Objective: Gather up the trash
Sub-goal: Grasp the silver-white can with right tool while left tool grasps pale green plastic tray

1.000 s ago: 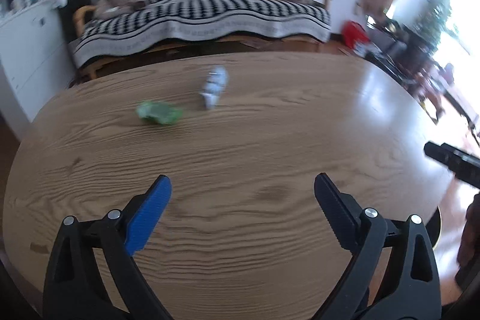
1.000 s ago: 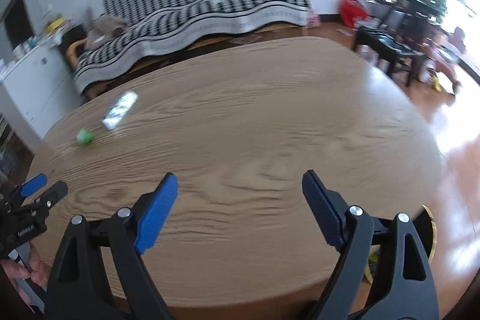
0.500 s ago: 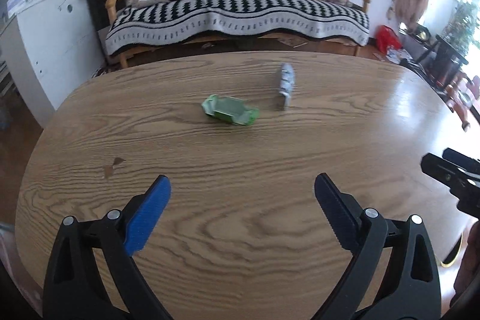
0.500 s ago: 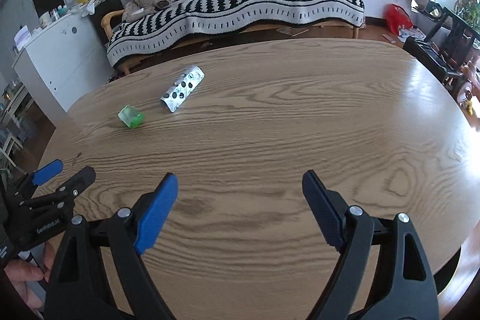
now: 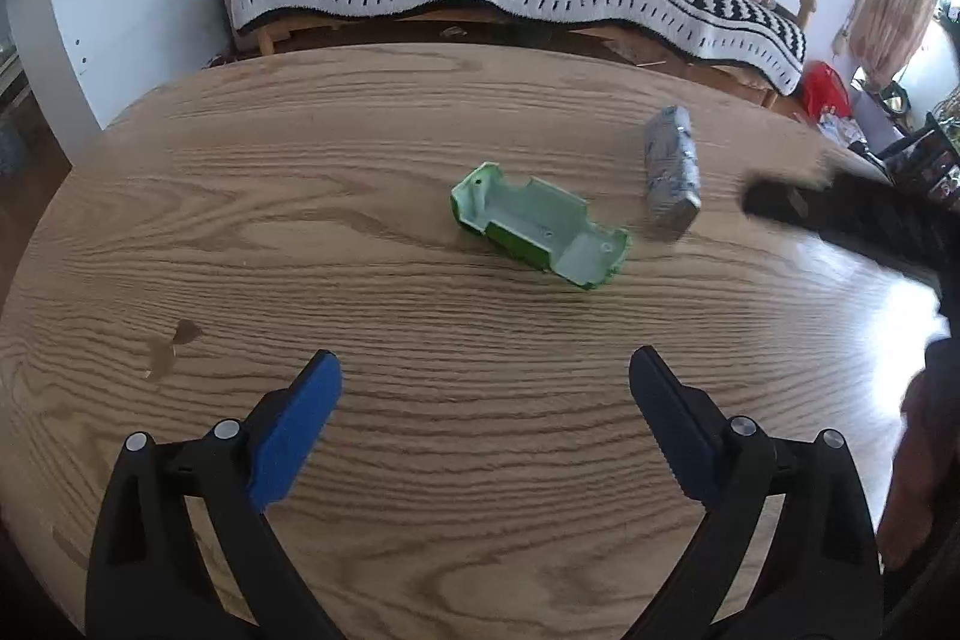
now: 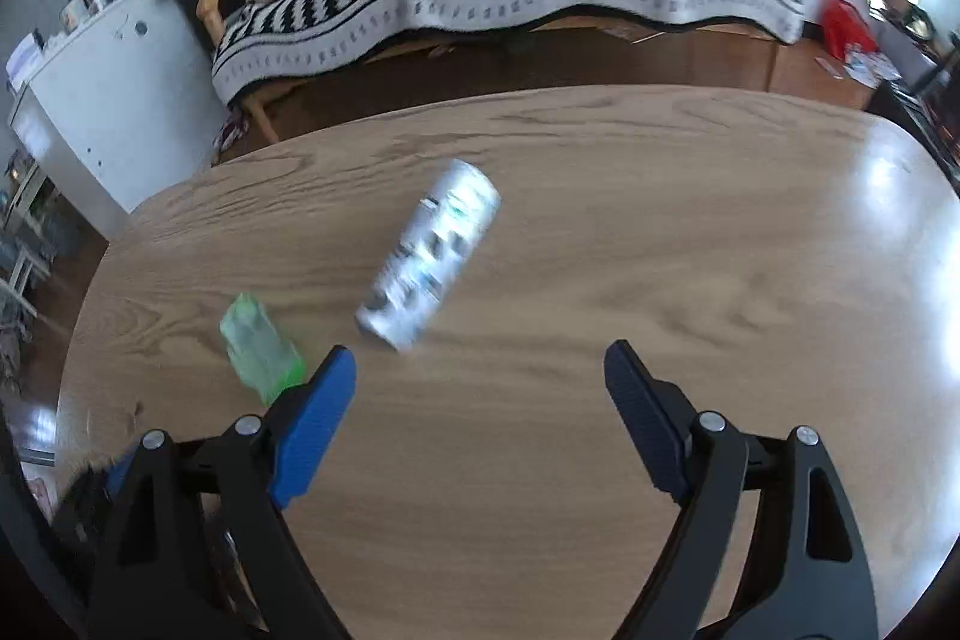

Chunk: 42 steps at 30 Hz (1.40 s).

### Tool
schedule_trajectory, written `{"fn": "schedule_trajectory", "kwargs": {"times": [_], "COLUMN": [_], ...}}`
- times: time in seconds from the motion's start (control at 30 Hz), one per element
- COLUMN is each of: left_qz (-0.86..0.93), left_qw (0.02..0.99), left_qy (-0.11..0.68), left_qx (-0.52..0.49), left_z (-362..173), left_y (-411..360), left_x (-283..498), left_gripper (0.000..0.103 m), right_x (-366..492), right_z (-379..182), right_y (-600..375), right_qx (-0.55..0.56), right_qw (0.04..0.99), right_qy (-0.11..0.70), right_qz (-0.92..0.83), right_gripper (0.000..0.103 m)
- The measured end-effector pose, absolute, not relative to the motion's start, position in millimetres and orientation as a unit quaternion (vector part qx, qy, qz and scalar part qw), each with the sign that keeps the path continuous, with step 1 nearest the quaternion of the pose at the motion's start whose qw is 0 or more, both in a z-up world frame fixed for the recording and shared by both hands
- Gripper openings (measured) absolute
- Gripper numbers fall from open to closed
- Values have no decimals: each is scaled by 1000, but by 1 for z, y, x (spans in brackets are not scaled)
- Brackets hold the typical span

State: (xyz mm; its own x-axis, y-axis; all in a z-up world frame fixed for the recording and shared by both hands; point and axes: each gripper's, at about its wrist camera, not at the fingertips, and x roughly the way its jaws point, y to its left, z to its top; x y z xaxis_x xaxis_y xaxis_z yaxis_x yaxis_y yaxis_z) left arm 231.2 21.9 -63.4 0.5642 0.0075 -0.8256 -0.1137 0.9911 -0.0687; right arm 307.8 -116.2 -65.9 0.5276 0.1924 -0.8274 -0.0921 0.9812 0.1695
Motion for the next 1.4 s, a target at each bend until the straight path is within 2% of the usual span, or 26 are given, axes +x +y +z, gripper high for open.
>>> {"fn": "schedule_trajectory", "kwargs": {"times": [0.17,0.23,0.33,0.37,0.4,0.43,0.47,0.83,1.1,1.17,1.2,1.4], "left_qz": [42,44,52,58,63,66,71,106,149,152,158,131], "left_qw": [874,874,873,872,872,871,869,867,868,871,873,879], "left_qy": [477,476,477,477,477,477,477,469,455,451,448,449], "left_qx": [-82,-87,-87,-90,-95,-100,-107,-128,-134,-122,-109,-91], "left_z": [-73,-74,-77,-78,-79,-79,-80,-79,-82,-81,-81,-81], "left_y": [28,28,25,25,25,24,24,-6,7,10,9,11], "left_x": [242,247,256,259,263,265,269,296,309,309,308,300], "left_gripper": [94,94,94,94,94,94,95,96,96,90,76,75], "right_x": [356,366,370,368,367,366,363,277,222,212,208,182], "right_z": [-89,-97,-105,-105,-105,-106,-106,-107,-106,-105,-105,-103], "right_y": [-90,-87,-89,-90,-91,-93,-99,-146,-155,-156,-157,-168], "right_qx": [32,31,14,0,-20,-26,-24,-42,-45,-48,-48,-42], "right_qw": [857,853,855,858,861,861,859,863,864,862,862,861], "right_qy": [507,515,513,509,505,504,505,493,490,492,493,496], "right_qz": [81,78,74,70,65,68,77,100,108,110,110,99], "right_gripper": [82,78,61,42,31,24,21,21,20,20,20,20]}}
